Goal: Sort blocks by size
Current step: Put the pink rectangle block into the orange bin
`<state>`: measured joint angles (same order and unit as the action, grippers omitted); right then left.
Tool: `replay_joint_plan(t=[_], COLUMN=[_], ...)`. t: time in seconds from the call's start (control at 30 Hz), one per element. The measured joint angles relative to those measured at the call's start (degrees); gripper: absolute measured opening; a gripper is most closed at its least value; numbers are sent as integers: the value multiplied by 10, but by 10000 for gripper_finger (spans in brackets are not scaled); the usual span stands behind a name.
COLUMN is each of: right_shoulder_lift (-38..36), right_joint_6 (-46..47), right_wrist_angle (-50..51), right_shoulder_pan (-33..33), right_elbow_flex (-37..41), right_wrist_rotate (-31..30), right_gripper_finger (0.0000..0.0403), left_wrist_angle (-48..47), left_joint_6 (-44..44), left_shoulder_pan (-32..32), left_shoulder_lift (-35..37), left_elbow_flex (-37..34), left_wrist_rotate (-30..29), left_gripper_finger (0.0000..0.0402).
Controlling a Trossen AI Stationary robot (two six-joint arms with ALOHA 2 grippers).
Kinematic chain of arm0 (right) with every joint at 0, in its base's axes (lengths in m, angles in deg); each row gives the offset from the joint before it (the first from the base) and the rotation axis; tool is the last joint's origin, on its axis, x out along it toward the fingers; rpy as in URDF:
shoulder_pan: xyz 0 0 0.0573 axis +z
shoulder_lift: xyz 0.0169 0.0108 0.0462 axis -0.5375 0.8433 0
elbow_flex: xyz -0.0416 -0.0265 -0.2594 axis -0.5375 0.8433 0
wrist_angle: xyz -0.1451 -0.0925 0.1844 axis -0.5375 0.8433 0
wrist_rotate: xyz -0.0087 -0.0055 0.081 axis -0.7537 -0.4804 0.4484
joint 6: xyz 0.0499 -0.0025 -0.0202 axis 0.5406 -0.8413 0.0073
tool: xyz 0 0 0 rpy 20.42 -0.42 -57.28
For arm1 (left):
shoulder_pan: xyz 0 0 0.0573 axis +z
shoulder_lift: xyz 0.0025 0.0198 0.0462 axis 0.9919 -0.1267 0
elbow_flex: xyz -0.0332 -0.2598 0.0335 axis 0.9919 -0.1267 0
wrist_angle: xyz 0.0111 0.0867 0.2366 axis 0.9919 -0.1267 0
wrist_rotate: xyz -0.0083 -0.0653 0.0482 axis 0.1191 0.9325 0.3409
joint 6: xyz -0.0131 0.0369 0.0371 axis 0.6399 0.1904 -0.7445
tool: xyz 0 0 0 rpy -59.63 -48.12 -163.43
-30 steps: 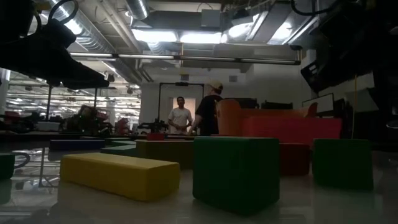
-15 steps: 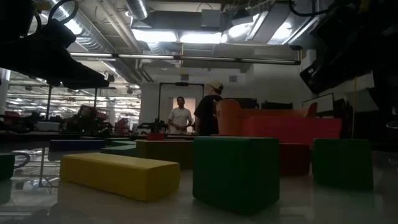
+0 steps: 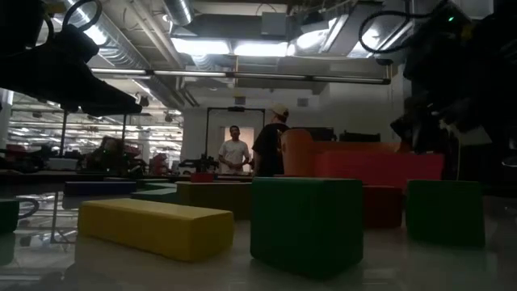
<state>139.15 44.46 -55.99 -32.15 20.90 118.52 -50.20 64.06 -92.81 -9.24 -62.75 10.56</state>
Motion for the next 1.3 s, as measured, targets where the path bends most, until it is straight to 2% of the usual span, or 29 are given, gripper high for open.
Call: replay_joint_plan(t=[0.13, 0.4, 0.6, 0.77, 1.07, 1.17, 1.3], right_shoulder_lift=[22, 46, 69, 100, 159, 172, 175], right_joint_6=[-33, -59, -20, -18, -19, -19, -18], right_wrist_angle=[0, 0, -2, -14, -57, -66, -77], right_shoulder_pan=[38, 141, 167, 170, 169, 169, 169], right_elbow_flex=[0, 0, 0, 0, -1, -2, -1], right_wrist_rotate=[-19, -187, -196, -235, -241, -247, -250], right_gripper_finger=[274, 276, 276, 276, 274, 257, 206], left_wrist_angle=[0, 0, 0, 0, 0, 0, 0], left_joint_6=[0, 0, 0, 0, 0, 0, 0], left_shoulder_pan=[0, 0, 0, 0, 0, 0, 0], left_shoulder_lift=[0, 0, 0, 0, 0, 0, 0], left_elbow_flex=[0, 0, 0, 0, 0, 0, 0], left_wrist_rotate=[0, 0, 0, 0, 0, 0, 0], left_gripper_finger=[244, 244, 244, 244, 244, 244, 244])
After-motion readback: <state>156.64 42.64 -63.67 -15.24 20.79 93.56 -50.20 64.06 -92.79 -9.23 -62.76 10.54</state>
